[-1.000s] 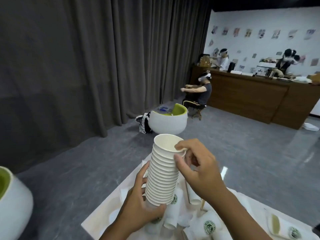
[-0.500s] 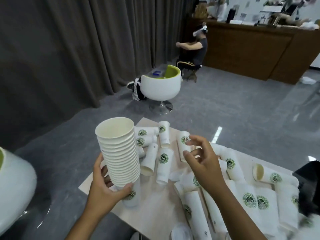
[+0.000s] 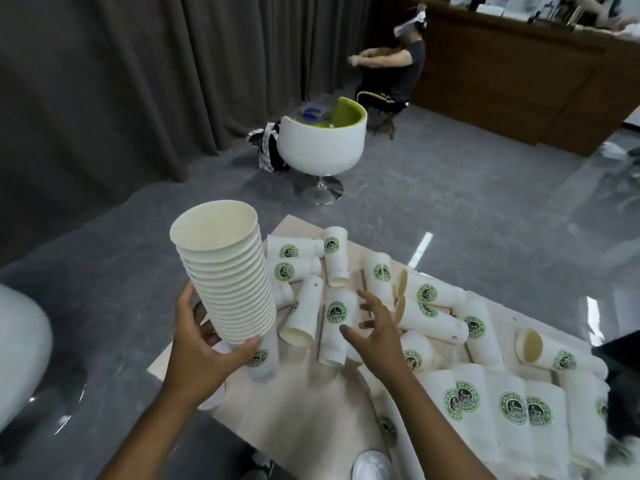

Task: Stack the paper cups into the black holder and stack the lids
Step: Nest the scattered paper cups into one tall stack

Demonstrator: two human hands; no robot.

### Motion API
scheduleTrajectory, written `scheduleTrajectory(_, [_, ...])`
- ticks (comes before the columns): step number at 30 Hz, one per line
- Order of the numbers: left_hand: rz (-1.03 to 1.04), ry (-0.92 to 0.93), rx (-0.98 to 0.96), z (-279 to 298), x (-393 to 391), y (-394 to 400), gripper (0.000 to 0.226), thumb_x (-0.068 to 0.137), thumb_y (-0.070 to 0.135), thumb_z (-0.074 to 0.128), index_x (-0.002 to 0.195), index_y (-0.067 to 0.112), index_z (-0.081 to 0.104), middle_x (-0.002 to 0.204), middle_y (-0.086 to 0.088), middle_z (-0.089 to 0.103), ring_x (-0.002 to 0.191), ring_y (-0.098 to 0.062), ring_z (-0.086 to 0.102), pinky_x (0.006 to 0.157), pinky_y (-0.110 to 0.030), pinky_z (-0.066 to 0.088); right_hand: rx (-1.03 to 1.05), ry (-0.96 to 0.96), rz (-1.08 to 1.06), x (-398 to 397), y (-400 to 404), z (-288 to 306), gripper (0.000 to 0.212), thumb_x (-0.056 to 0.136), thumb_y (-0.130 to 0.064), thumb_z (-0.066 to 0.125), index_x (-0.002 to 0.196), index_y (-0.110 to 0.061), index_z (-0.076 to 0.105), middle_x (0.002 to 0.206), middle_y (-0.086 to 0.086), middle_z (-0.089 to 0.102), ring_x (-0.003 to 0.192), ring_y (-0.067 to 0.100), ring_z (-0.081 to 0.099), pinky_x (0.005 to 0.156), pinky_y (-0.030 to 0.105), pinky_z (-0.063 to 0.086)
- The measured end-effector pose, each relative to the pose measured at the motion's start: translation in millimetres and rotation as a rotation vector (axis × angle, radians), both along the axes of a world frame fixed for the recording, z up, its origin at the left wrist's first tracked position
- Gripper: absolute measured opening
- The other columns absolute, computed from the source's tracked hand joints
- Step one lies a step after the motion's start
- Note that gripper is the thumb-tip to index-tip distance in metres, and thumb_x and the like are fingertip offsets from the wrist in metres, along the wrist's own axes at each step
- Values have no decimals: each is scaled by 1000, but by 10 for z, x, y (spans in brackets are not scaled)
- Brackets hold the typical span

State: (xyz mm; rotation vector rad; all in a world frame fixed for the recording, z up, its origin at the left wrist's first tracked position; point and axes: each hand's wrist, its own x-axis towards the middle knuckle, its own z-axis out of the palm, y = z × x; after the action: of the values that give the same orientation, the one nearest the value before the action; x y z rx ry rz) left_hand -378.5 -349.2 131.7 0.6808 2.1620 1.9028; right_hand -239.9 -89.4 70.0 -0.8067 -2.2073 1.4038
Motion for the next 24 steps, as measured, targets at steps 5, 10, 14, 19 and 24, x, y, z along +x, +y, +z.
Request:
scheduleTrajectory(5, [-31,-75,27,-73,-309,47,112,42,36,95,131,67,35,133,39,54,120,4,62,85,-14,57,16,-170,9,-418,287,-306,79,76,-26,90,139,-41,45,134,-17,50,123,9,52,96,12,42])
scheduleTrajectory(10, [-89,-171,23,-217,-638,70,113,37,35,96,127,68,37,130,33,59,117,-2,66,80,-21,61,-25,-319,-40,-681,396,-679,93,70,-28,93,147,-36,43,141,-1,43,127,8,42,115,37,38])
scheduleTrajectory(14, [-129,-214,22,-259,-891,112,112,39,32,95,128,69,38,130,31,60,116,-1,67,77,-24,62,6,-376,-79,-810,318,-915,98,71,-16,92,152,-24,37,147,10,35,129,11,34,111,29,35])
scheduleTrajectory(19, [-157,-211,30,-289,-1073,184,123,45,-6,100,128,61,40,124,29,64,113,-3,68,73,-23,62,-5,-386,-145,-905,277,-1055,103,73,-12,89,156,-22,29,151,10,36,139,25,35,105,25,31])
scheduleTrajectory(24, [-185,-253,60,-283,-1150,256,117,47,-3,95,134,50,39,130,21,65,119,-7,67,81,-23,62,-15,-299,-208,-909,302,-888,99,54,-35,83,136,-52,30,127,9,57,109,31,63,88,47,58])
